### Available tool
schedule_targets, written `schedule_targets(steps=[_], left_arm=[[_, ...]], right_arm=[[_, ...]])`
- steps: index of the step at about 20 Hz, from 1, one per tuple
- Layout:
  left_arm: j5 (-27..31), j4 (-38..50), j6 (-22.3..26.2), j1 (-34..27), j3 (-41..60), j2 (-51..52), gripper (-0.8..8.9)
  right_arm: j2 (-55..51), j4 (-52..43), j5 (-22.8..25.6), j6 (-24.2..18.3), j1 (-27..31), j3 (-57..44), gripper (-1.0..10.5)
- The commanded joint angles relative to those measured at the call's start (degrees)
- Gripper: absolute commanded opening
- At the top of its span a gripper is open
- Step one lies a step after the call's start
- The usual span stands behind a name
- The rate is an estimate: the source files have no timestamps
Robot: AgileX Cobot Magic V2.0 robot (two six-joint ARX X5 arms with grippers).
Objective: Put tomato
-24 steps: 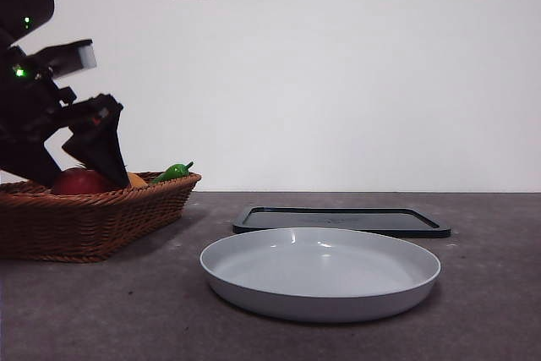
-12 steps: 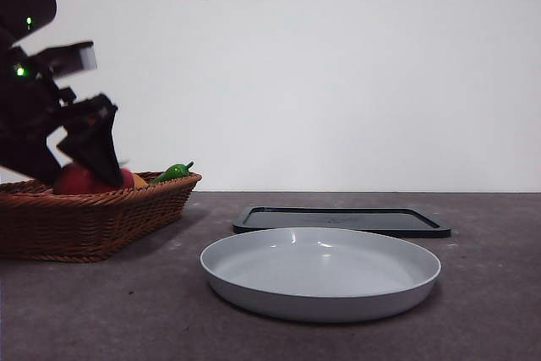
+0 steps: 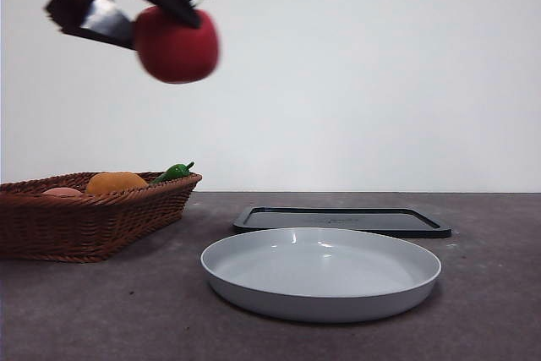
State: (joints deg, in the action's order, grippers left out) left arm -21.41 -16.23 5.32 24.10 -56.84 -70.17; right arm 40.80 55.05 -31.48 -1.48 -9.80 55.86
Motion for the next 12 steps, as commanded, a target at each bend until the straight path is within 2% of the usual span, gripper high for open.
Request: schedule_targets(steps=[1, 6, 12], left_arm=[[-0.44, 0.83, 0.02, 4.50, -1.07, -2.27, 3.66], [-0.09, 3.06, 0.00, 12.02, -1.07, -9.99, 3.66], [-0.04, 8.35, 0.04, 16.68, -1.07, -20.39, 3.66]], right_arm=[[0.28, -0.31, -0.04, 0.00, -0.20, 1.01, 4.1], [0.31, -0.11, -0.04, 0.00, -0.20, 1.01, 4.1], [0.31, 0.20, -0.02, 0.00, -0.20, 0.98, 4.1]])
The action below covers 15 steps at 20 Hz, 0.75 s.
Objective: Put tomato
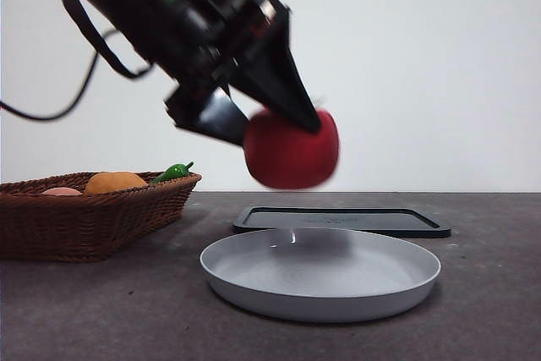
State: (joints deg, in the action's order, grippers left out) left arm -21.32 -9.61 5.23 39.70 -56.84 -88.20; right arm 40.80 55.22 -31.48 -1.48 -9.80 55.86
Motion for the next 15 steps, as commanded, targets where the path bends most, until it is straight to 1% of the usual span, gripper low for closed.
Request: schedule_targets(steps=[1, 8, 13, 14, 15], left_arm=[[-0.09, 2.38, 0.35, 1.44, -1.07, -3.58, 3.66], [0.94, 4.63, 1.66, 2.73, -1.07, -10.25, 3.66], [0.94, 4.39, 1.81, 2.75, -1.07, -11.10, 3.81], [0.94, 4.35, 1.79, 2.75, -1.07, -11.10, 4.21], [0.94, 4.07, 1.81, 2.75, -1.07, -11.10, 4.97]], right_arm=[[0.31, 0.15, -0.04, 0.00, -0.20, 1.01, 4.1], [0.31, 0.57, -0.02, 0.00, -0.20, 1.01, 4.1], [0.31, 0.57, -0.02, 0.00, -0.20, 1.01, 4.1], [0.31, 0.57, -0.02, 0.00, -0.20, 1.01, 4.1], [0.31, 0.57, -0.02, 0.00, -0.20, 1.01, 4.1]])
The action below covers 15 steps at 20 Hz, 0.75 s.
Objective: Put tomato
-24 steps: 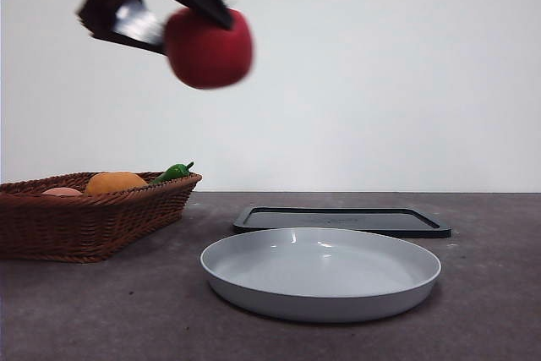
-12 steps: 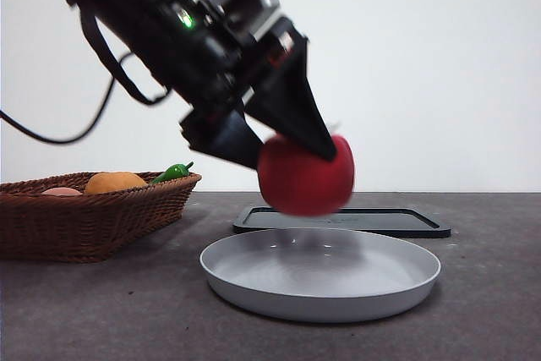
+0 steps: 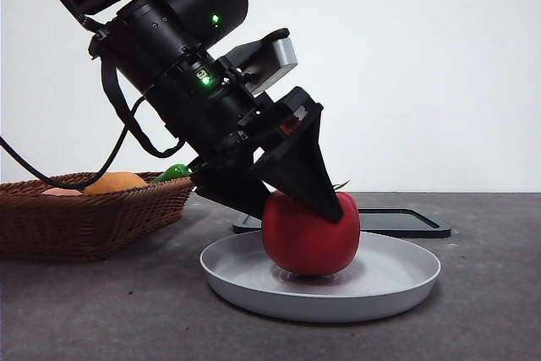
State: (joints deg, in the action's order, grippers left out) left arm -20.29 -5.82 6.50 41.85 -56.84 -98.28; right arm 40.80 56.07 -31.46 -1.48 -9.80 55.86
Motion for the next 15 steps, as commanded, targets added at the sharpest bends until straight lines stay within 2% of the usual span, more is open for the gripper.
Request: schedule_targets(steps=[1, 9, 15], left_arm=[[-0.09, -0.04, 0.55, 0.61, -1.07, -1.03, 5.33], [-0.11, -0.63, -1.75, 0.35, -1.64, 0.63, 5.34], [-0.09, -1.22, -1.86, -1.86, -1.73, 9.35, 5.32]], right_arm=[[0.31, -0.26, -0.04, 0.00, -0.20, 1.01, 4.1], [0.31, -0.22, -0.04, 0.00, -0.20, 1.01, 4.1], [0.31, -0.17, -0.04, 0.00, -0.20, 1.01, 4.1]])
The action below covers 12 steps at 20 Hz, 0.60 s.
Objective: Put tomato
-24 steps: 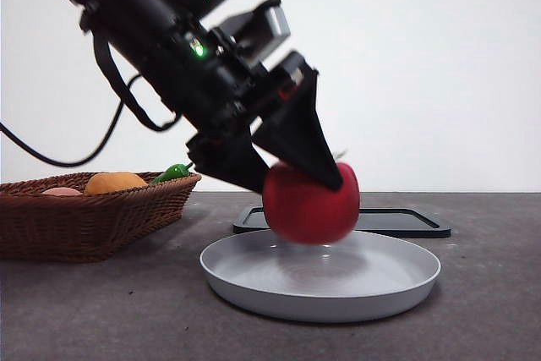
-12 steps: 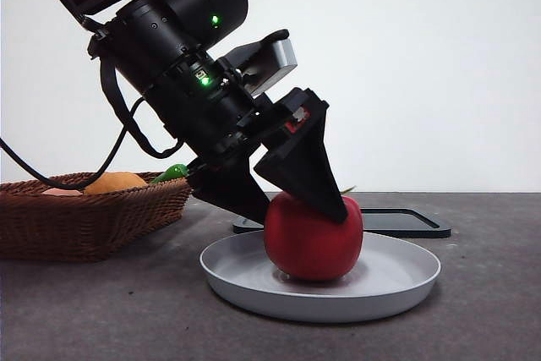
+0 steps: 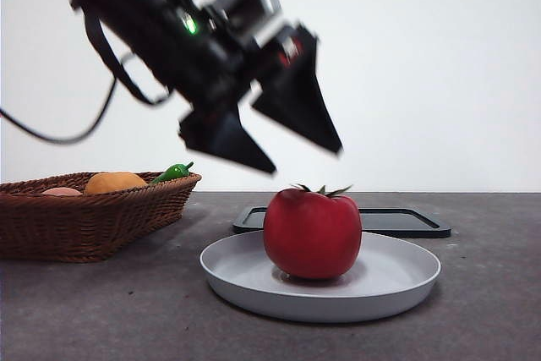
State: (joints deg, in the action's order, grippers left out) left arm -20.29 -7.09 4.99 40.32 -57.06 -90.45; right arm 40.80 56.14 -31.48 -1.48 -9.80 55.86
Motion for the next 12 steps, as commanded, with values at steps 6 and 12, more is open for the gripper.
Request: schedule_targets(steps=[6, 12], left_arm=[[-0.09, -5.53, -0.31, -6.91, -1.51, 15.98, 5.31], [-0.66, -17.53, -0.33, -18.32, -1.51, 28.37, 5.31]], right_arm=[[0.31, -0.33, -0.02, -0.04, -0.20, 1.01, 4.1], [0.33, -0.42, 0.02, -0.09, -0.20, 1.01, 4.1]])
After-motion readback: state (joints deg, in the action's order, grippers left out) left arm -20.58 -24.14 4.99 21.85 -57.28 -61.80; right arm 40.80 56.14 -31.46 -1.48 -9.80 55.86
